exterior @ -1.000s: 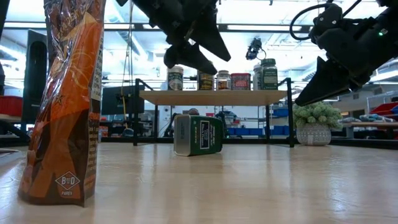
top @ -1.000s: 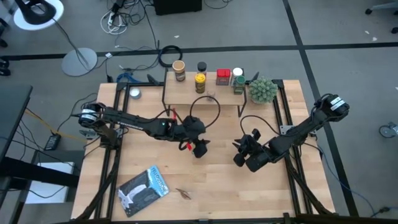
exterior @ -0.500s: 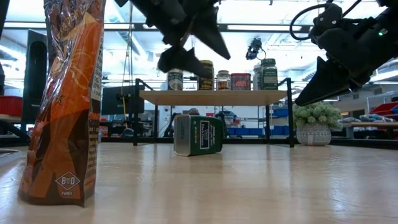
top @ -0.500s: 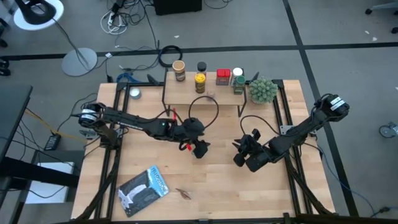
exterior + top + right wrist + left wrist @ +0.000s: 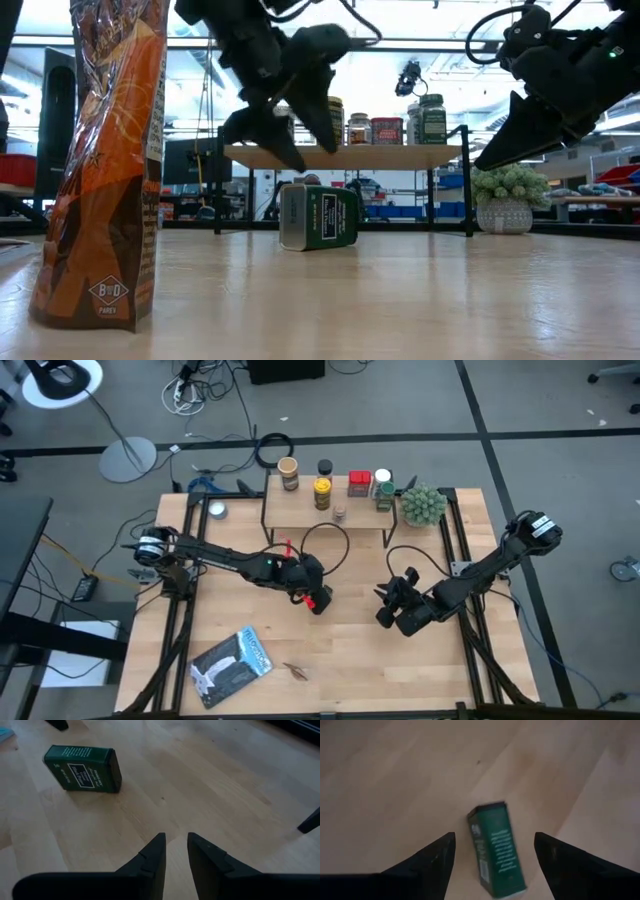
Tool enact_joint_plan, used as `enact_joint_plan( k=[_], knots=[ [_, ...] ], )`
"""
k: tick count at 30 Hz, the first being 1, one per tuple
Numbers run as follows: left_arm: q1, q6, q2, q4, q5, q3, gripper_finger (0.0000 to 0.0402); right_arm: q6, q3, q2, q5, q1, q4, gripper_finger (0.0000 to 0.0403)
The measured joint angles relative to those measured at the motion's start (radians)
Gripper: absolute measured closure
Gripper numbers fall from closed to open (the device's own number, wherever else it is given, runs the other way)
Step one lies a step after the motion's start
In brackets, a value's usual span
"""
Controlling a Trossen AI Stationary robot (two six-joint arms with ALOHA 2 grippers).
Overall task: Shelf spices
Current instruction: Put the green seasoning can on the shelf aligned with the other red seasoning can
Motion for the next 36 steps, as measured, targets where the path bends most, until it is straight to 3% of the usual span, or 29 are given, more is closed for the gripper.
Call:
enact_joint_plan(
  k=[12, 20, 25, 31, 36],
  knots=[
    [-0.001, -0.030, 0.109, 0.026, 0.110, 0.000, 0.0126, -0.001, 0.000, 0.000, 0.000, 0.000, 0.003, 0.0322],
    [0.000, -0.043, 0.126, 0.011, 0.111, 0.000, 0.0137, -0.002, 0.000, 0.000, 0.000, 0.000, 0.003, 0.0322],
    [0.001, -0.078, 0.126, 0.009, 0.087, 0.000, 0.0191, -0.008, 0.000, 0.000, 0.000, 0.000, 0.005, 0.0322],
    [0.014, -0.071, 0.126, 0.019, 0.090, 0.000, 0.0298, -0.008, 0.000, 0.000, 0.000, 0.000, 0.018, 0.0322],
    [0.011, -0.005, 0.124, 0.075, 0.096, 0.000, 0.0303, -0.009, 0.000, 0.000, 0.000, 0.000, 0.019, 0.0322]
  ],
)
